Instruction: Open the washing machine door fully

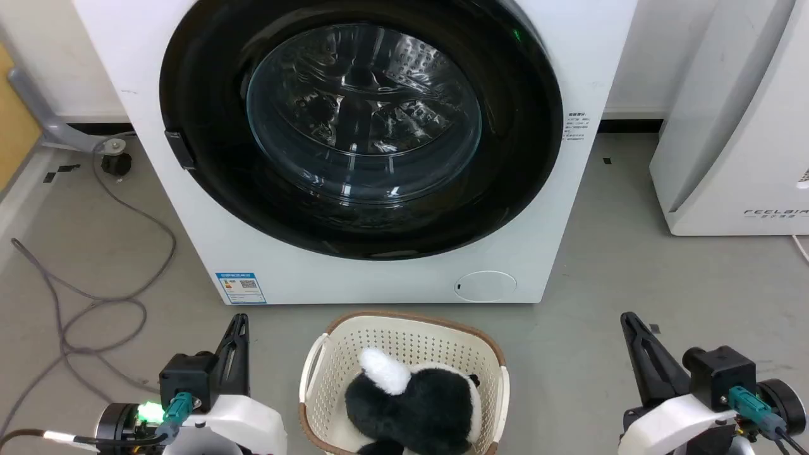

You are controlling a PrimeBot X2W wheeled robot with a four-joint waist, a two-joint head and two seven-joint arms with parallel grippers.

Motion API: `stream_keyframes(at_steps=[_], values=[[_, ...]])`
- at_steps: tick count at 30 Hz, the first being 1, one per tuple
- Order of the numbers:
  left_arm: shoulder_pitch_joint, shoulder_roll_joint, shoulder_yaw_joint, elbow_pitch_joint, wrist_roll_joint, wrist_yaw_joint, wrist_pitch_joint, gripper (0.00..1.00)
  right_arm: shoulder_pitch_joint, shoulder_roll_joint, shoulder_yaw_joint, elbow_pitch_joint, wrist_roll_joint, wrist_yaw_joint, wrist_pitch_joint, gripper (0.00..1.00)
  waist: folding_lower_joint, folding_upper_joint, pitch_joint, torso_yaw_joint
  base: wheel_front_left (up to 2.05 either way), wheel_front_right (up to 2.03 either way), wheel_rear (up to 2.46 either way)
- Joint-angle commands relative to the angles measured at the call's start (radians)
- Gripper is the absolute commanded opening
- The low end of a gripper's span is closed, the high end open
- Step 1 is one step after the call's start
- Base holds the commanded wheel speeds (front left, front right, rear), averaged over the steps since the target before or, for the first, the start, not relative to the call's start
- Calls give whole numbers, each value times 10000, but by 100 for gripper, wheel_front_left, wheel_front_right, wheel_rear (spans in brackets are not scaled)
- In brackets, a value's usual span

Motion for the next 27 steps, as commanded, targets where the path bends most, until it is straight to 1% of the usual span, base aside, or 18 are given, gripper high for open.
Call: stream_keyframes(at_steps=[1,20,21,27], values=[[-93,-11,-12,-70,85,30,32,0,-142,-3,20,35,-85,8,41,0,0,0,-1,0,0,0,0],[-93,-11,-12,-70,85,30,32,0,-142,-3,20,35,-85,8,41,0,0,0,-1,0,0,0,0],[-4,-12,-6,-23,59,3,27,100,-2,0,20,13,-5,0,35,100,0,0,-1,-1,0,0,0],[-7,-11,-31,-1,19,72,-65,100,10,0,-26,1,135,0,-57,100,0,0,10,-2,0,0,0]])
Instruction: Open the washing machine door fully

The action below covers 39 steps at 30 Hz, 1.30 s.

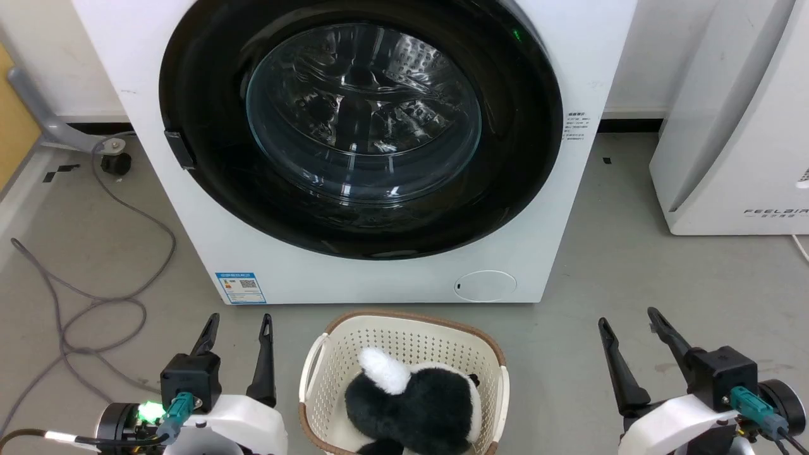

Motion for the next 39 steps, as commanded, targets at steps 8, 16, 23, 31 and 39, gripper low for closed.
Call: stream_keyframes(at_steps=[8,16,23,31,39], values=[[-4,0,-92,7,-104,185,-245,100,12,0,-126,-130,529,1,-247,100,0,0,16,3,0,0,0],[-2,0,-157,7,-174,298,-413,100,24,0,-171,-283,1097,1,-415,100,0,0,28,10,0,0,0],[1,0,-211,11,-241,403,-559,100,40,-1,-202,-356,2035,2,-561,0,0,0,38,18,0,0,0],[12,0,-264,9,-302,514,-726,100,24,-1,-262,-203,4243,2,-728,0,0,0,49,36,0,0,0],[-9,0,-295,-9,-346,596,-873,100,-129,-1,-334,-37,6529,3,-874,0,0,0,139,63,0,0,0]])
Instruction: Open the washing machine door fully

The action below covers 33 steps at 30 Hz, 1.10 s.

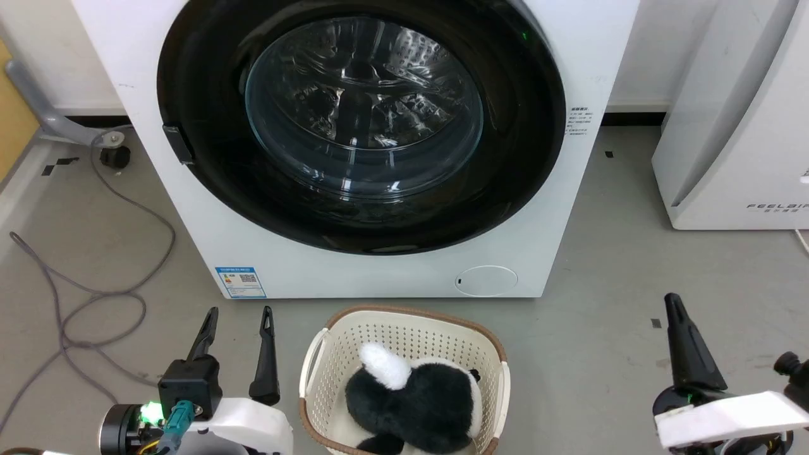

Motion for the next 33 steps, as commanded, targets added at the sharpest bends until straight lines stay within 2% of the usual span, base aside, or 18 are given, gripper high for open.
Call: stream_keyframes(at_steps=[1,12,19,33], values=[[-19,2,-33,-16,-72,75,-97,100,-159,-1,-58,31,372,3,-85,0,0,0,23,5,0,0,0],[-284,2,-93,-83,-102,161,-328,100,-1095,-1,-742,540,2619,3,45,0,0,0,534,137,0,0,0],[-623,2,-111,-169,-91,196,-474,100,-2148,-60,-1374,1115,3532,4,395,0,0,0,1103,303,0,0,0],[-1293,2,-293,-288,-234,406,-787,100,-5176,-817,-1898,3228,5127,5,815,0,0,0,2199,692,0,0,0]])
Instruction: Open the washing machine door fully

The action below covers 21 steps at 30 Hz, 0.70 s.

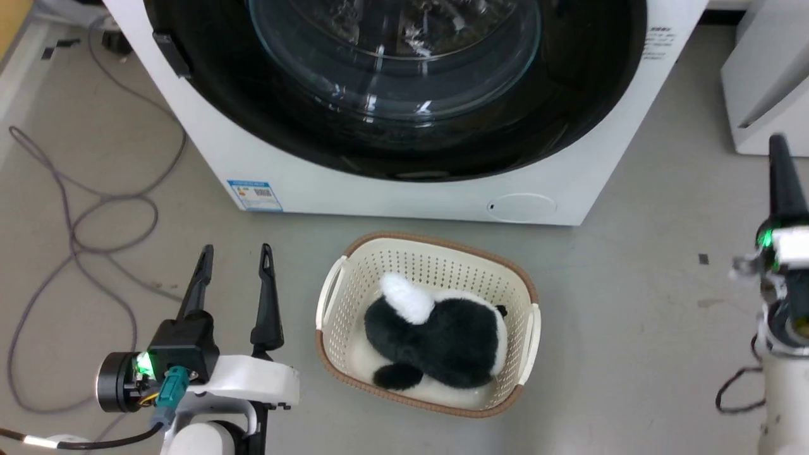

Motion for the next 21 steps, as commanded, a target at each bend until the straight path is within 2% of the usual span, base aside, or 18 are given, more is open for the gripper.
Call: stream_keyframes(at_steps=[1,11,21], values=[[-162,4,-25,-47,-59,74,-102,100,-450,-132,-75,213,349,7,43,0,-1,0,132,78,0,0,0],[-476,4,-156,-128,-187,224,-311,100,-2653,-657,126,1709,1061,7,287,0,-1,0,817,282,0,0,0],[-841,4,-326,-191,-403,443,-520,100,-4556,-1258,861,2842,1212,8,530,0,-1,0,1467,608,0,0,0]])
